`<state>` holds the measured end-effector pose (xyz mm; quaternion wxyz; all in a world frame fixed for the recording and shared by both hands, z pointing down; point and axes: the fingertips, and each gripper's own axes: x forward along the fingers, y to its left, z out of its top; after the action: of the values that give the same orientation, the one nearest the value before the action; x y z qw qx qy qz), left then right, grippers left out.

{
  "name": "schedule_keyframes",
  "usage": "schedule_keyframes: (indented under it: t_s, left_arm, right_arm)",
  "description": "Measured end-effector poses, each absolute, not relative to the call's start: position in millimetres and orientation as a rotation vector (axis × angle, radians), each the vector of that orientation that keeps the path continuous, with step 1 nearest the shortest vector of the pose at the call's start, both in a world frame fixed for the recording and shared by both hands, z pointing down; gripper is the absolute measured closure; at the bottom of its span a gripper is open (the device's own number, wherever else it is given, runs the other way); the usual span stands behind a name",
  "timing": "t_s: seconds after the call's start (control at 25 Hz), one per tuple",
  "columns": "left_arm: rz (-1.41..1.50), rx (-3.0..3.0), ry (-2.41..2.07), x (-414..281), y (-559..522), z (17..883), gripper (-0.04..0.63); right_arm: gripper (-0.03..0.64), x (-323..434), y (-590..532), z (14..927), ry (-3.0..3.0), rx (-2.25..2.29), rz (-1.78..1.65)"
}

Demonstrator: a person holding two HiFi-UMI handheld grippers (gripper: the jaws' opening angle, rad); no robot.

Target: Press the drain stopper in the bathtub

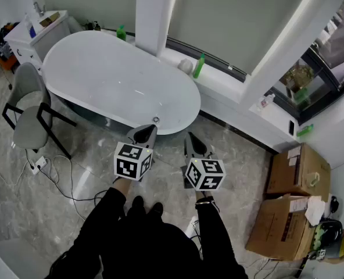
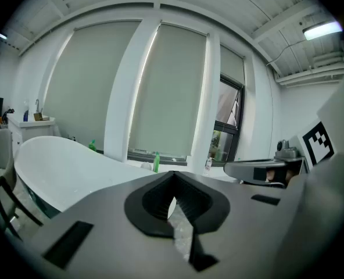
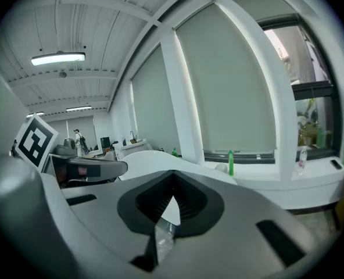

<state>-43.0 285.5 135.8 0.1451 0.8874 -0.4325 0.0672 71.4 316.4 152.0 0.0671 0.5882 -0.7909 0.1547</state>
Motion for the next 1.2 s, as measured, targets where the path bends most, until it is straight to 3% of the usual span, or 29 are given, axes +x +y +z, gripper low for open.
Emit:
schedule_keyframes:
  t_s: [0.6, 1.2]
  left_arm:
    - [0.205, 2.557, -1.268, -43.3, 280.4, 136.8, 0.595]
    - [0.218, 2.548, -1.318, -14.8, 271.4, 128.6, 0.595]
  right_arm:
    - [0.617, 75.6, 315.7, 154.5, -2.447, 1.747, 0.535]
    - [0.617, 127.8, 318.3, 146.3, -2.431, 1.787, 0.579]
